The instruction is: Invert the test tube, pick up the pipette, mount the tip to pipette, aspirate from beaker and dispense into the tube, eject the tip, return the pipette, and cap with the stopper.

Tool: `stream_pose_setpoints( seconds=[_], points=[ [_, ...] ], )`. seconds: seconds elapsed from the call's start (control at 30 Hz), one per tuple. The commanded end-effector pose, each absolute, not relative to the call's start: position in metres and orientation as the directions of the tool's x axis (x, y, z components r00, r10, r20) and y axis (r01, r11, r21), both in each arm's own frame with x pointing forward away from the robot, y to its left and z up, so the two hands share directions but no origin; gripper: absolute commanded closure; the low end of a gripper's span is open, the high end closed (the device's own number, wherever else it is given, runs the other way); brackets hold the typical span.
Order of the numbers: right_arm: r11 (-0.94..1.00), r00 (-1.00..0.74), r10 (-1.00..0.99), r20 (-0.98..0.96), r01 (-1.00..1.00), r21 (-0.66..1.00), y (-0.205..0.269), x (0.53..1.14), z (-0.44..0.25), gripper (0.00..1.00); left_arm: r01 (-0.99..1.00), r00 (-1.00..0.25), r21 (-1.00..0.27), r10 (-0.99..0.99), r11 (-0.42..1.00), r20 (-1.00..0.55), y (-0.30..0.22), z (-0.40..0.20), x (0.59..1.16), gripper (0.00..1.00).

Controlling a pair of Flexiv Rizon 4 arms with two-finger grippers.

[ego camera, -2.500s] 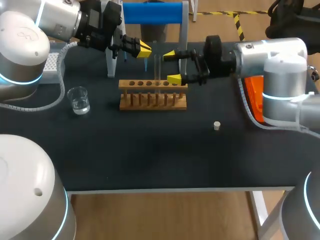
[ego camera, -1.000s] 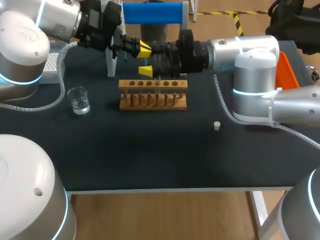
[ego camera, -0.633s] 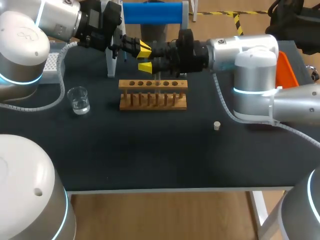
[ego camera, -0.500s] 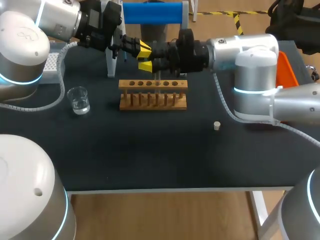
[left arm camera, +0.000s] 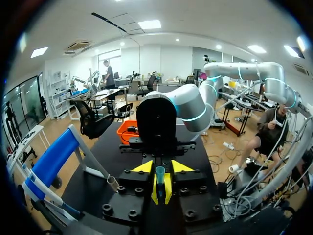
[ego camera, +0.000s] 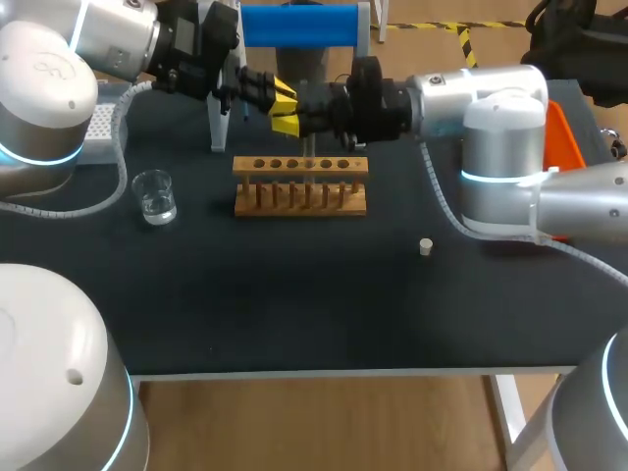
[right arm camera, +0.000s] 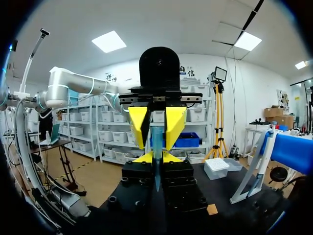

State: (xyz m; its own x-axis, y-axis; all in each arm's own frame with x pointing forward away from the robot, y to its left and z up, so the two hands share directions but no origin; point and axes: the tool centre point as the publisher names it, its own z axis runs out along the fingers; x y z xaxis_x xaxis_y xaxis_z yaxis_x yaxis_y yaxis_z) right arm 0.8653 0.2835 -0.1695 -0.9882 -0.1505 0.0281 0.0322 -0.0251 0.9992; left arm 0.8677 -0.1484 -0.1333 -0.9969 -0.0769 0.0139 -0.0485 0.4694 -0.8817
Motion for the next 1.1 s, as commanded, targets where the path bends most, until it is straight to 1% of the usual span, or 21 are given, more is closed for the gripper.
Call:
stream_pose_setpoints(
  seconds=[0.03,0.3,0.8,1.1],
  points=[
    [-0.024,-0.988,-0.153,0.028,0.032,0.999,0.276,0.864,-0.171,1.00,-0.049,-0.997,-0.881,-0.075,0.470,0.015,-0.147,-0.133,0.867,0.00],
    [-0.013,-0.985,-0.166,0.050,0.053,0.999,0.241,0.853,-0.178,1.00,-0.049,-0.997,-0.881,-0.075,0.470,0.015,-0.147,-0.133,0.867,0.00],
    [-0.026,-0.988,-0.151,0.037,0.041,0.999,0.132,0.820,-0.188,1.00,-0.049,-0.997,-0.881,-0.075,0.470,0.015,-0.147,-0.133,0.867,0.00],
    [-0.028,-0.992,-0.125,0.018,0.022,0.999,0.084,0.809,-0.200,1.00,-0.049,-0.997,-0.881,-0.075,0.470,0.015,-0.147,-0.133,0.867,0.00]
  ],
)
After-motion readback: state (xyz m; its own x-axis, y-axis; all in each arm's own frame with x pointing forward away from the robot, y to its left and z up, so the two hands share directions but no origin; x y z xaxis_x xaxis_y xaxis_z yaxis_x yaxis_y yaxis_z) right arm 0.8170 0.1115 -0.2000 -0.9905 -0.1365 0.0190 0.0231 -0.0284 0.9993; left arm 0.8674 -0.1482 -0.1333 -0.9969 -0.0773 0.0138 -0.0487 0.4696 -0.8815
